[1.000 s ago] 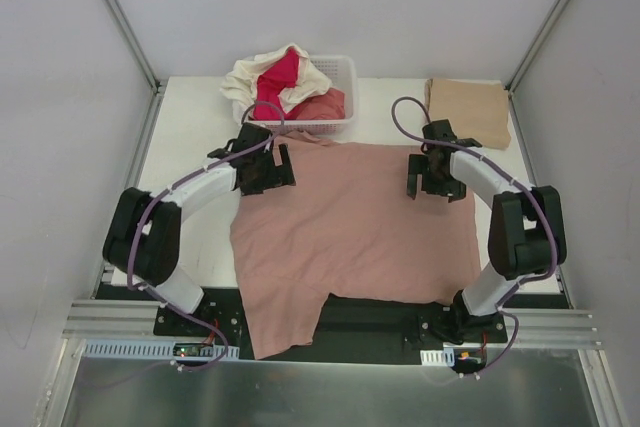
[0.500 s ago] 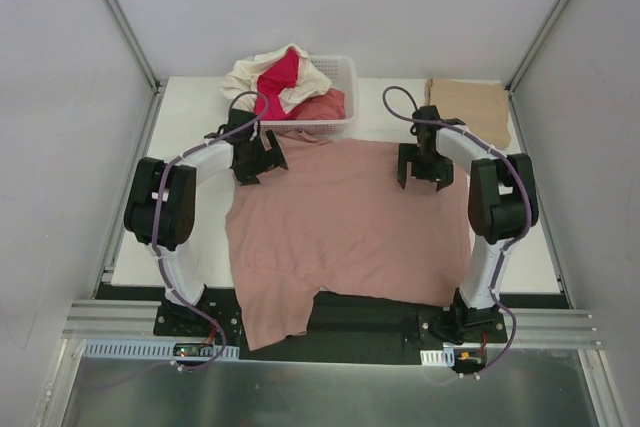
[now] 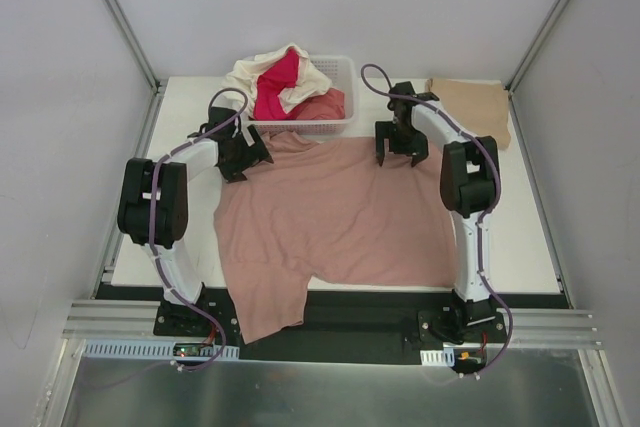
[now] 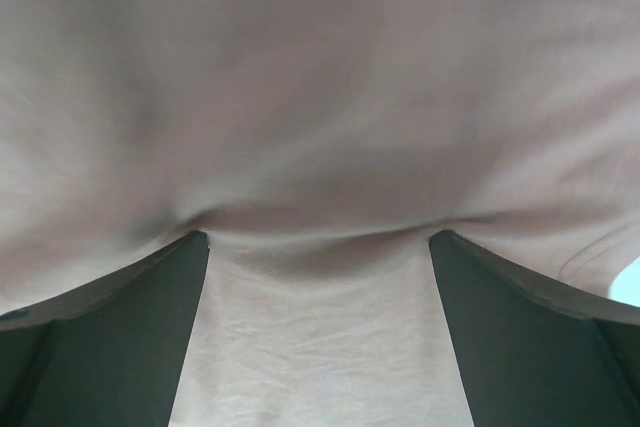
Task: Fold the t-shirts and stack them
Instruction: Flatten the tshirt out
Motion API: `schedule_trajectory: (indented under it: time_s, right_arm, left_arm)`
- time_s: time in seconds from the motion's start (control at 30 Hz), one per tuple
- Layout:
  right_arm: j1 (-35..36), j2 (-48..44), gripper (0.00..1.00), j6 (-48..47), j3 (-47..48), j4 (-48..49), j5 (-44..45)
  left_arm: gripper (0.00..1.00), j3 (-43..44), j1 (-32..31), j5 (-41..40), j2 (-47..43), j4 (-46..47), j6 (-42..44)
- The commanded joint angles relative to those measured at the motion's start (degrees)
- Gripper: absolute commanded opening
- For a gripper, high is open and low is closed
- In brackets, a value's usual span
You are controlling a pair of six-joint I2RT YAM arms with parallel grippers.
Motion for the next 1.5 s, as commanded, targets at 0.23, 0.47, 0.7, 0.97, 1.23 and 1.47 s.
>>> schedule_trajectory:
  time_s: [0.23,0.47,0.7,0.97,1.23,1.47]
  right_arm:
    - [-4.7,5.7,0.97,-4.8,19.5,-4.6,-5.2]
    - [-4.7,-15.2,0.97,-3.9,0.9,2.5,-1.8]
    - [-4.5,-34.1,0.97,4.2,-34.0,10.9,-3.3]
    - [-5.1,-31.5,0.97,4.5,-41.6,11.9,-3.3]
    - [-10.5,-27.1,0.97,4.9,-41.8,9.5,-0.8]
    - [-14.0,-25.6,0.97,4.8,-41.0,9.4,-0.9]
  left_arm:
    - [0.99,-1.2,0.7,7.8,-7.3,-3.5,3.5]
    - [0.99,-4.7,-1.2,6.9,-22.0,-6.3,2.4]
    - [0.99,-14.0,-10.6,1.6,-30.8,-7.7,-0.4]
    - [0.99,-11.6,-12.2,0.2,-19.2,-7.2,-1.4]
    - [0.99,-4.4,-11.3,-0.6,-5.4,-7.1,-0.6]
    - [1.0,4.2,-9.3,1.4,2.2,-7.2,0.7]
